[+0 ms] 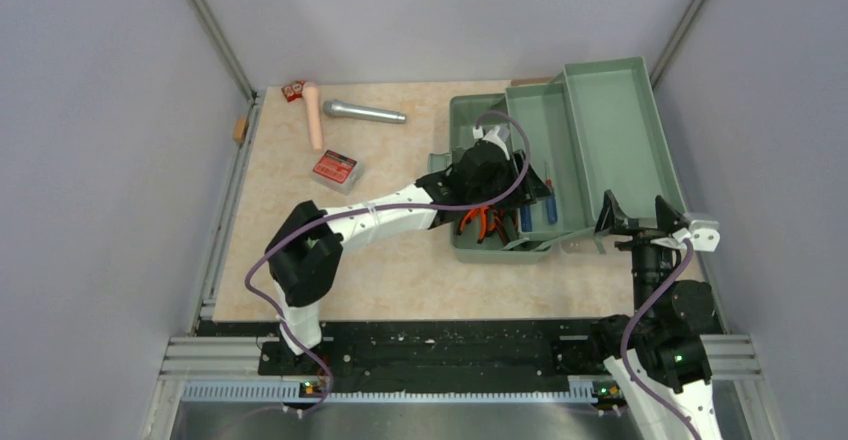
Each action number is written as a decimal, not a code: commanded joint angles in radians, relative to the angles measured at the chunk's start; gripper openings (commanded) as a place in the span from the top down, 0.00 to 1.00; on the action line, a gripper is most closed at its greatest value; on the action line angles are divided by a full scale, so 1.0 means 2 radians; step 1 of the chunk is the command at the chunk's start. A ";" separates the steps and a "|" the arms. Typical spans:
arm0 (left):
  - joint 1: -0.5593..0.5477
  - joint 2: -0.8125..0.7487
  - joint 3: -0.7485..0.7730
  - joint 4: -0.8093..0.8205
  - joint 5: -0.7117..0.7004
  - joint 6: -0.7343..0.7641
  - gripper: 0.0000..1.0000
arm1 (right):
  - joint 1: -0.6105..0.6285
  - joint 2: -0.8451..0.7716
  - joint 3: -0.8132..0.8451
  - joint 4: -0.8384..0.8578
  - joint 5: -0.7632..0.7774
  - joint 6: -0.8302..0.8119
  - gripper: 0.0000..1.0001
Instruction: Pack the tool kit
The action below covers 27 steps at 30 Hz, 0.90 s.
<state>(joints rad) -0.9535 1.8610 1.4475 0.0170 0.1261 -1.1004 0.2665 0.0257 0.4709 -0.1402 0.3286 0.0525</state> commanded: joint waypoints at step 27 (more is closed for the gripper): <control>0.168 -0.306 -0.169 -0.346 -0.323 0.182 0.19 | 0.008 -0.006 0.003 0.017 0.003 -0.004 0.06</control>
<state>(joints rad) -0.6952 1.3273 1.1694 -0.5148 -0.4431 -0.7551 0.2665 0.0257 0.4709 -0.1402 0.3317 0.0525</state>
